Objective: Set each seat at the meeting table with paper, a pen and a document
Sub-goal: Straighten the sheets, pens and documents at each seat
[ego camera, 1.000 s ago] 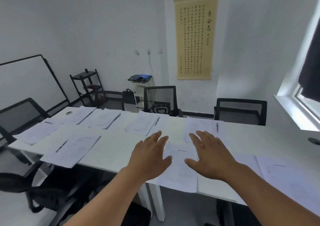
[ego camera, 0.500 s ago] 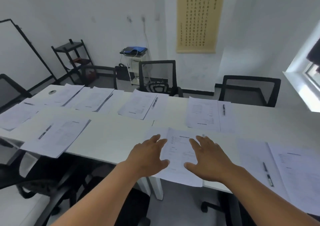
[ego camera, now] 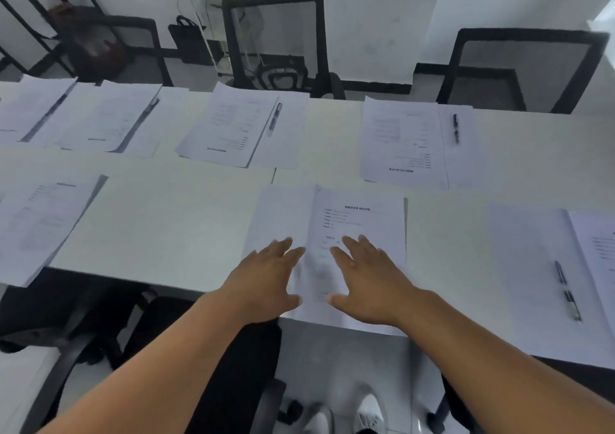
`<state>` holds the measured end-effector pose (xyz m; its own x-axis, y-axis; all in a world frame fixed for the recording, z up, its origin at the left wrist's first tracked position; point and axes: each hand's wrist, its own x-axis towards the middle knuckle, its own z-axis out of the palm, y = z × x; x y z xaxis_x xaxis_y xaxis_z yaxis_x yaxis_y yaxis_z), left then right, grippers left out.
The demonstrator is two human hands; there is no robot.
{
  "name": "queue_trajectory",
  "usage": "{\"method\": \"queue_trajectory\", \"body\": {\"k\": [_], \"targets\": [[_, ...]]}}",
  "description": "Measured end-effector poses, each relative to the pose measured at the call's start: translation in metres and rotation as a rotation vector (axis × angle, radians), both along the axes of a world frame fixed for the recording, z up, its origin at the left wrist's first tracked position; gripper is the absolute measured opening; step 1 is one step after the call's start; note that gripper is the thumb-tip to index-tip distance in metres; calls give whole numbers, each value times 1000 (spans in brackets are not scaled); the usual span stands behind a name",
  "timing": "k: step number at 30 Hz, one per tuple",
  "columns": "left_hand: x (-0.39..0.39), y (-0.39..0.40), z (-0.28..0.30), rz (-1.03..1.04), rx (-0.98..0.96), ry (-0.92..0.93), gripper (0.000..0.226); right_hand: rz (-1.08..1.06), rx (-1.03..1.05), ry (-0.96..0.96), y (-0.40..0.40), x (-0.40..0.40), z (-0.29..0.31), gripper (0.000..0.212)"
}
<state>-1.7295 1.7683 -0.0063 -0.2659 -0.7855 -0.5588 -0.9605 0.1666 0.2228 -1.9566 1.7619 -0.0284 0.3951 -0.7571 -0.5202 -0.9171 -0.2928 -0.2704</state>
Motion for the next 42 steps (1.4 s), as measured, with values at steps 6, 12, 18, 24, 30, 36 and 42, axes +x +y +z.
{"method": "queue_trajectory", "body": {"k": [6,12,18,24,30,36,42], "targets": [[22,-34,-53,-86,-28,-25,107,-33,5,-4,-18,18,-48,94],[25,-45,-77,-113,-1,-21,115,-2,-9,41,-22,17,-72,100],[24,-50,-85,-107,3,-5,114,-11,-19,51,-18,6,-76,102],[25,-51,-84,-107,15,0,112,-29,8,71,-12,-17,-71,99],[21,-49,-82,-119,28,5,115,-6,41,124,-11,-35,-66,91],[12,-48,-79,-220,9,-54,115,18,52,143,-15,-31,-68,86],[5,-50,-76,-314,24,-124,109,87,57,158,-18,-27,-65,85]]}}
